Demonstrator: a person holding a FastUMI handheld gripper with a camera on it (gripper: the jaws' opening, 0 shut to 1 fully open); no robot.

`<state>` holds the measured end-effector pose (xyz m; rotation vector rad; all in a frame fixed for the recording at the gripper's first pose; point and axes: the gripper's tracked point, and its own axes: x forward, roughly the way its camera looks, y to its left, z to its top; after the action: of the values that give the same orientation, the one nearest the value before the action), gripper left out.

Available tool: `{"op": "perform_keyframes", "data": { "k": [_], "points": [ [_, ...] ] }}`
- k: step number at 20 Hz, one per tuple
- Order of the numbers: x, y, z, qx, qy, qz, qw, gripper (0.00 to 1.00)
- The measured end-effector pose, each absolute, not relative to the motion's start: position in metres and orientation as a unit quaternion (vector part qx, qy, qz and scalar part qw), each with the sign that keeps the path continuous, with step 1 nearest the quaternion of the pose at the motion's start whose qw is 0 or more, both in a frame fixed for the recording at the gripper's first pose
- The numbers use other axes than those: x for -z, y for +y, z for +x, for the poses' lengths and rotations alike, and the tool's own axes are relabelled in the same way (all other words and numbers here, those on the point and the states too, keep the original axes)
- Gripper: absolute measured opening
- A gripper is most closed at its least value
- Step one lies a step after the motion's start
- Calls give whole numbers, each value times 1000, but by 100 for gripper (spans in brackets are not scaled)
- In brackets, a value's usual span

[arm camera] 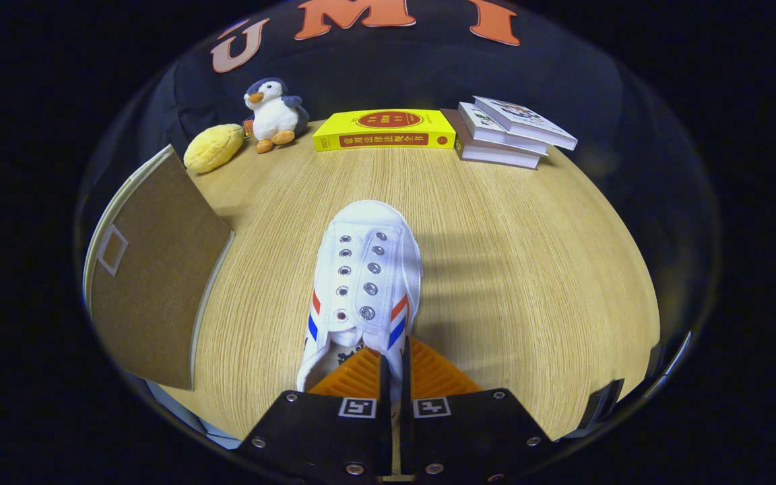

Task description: Open the storage box then place both shoes into the box .Put the left shoe in first, then the right shoe, with the right side of both shoes facing outward in a uniform manner.

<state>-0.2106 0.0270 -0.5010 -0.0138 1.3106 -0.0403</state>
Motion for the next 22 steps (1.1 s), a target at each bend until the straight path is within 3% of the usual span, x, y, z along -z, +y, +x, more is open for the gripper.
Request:
{"op": "perform_keyframes", "data": {
  "k": [7,12,22],
  "points": [
    [481,24,-196,64,583,85,805,1],
    [445,35,-162,46,539,106,834,0],
    [437,36,-160,32,530,73,845,0]
  ]
}}
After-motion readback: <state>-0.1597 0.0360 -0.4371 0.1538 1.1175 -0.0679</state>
